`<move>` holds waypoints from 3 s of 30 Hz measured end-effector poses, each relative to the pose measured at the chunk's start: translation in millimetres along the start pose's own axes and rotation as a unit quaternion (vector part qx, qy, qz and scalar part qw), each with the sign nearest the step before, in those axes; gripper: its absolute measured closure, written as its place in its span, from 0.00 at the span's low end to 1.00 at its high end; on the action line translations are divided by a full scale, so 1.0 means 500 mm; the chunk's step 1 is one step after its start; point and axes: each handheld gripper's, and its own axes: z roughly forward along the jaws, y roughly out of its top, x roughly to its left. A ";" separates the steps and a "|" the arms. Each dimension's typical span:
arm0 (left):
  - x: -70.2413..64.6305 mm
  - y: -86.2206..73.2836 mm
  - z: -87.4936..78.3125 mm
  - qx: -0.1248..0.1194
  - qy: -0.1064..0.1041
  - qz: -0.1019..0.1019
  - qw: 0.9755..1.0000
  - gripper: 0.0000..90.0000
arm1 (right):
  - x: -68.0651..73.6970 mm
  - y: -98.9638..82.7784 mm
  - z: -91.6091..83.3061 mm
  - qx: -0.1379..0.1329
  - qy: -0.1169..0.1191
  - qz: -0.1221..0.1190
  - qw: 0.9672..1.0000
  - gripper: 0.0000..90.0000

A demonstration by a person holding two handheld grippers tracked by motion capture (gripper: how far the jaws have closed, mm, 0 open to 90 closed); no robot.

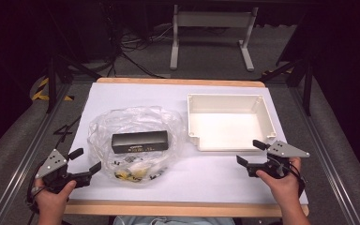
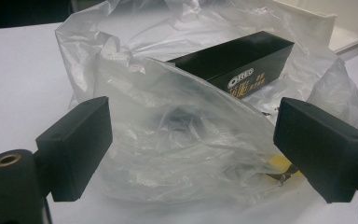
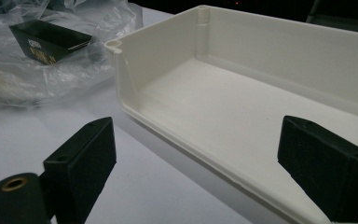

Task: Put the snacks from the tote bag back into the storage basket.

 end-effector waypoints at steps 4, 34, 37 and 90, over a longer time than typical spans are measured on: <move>0.000 0.000 0.000 0.002 -0.001 -0.001 1.000 0.14 | 0.000 0.028 -0.007 -0.002 0.001 -0.010 1.000 0.14; 0.000 0.000 0.001 0.001 -0.001 0.002 1.000 0.14 | 0.011 0.142 -0.014 0.006 0.052 -0.064 0.997 0.12; 0.000 0.000 0.000 0.002 -0.002 0.002 1.000 0.14 | 0.009 0.151 -0.009 0.006 0.061 -0.068 0.996 0.12; -0.001 -0.001 -0.013 0.000 0.002 0.007 1.000 0.14 | 0.107 0.391 0.201 -0.015 0.229 -0.190 0.955 0.11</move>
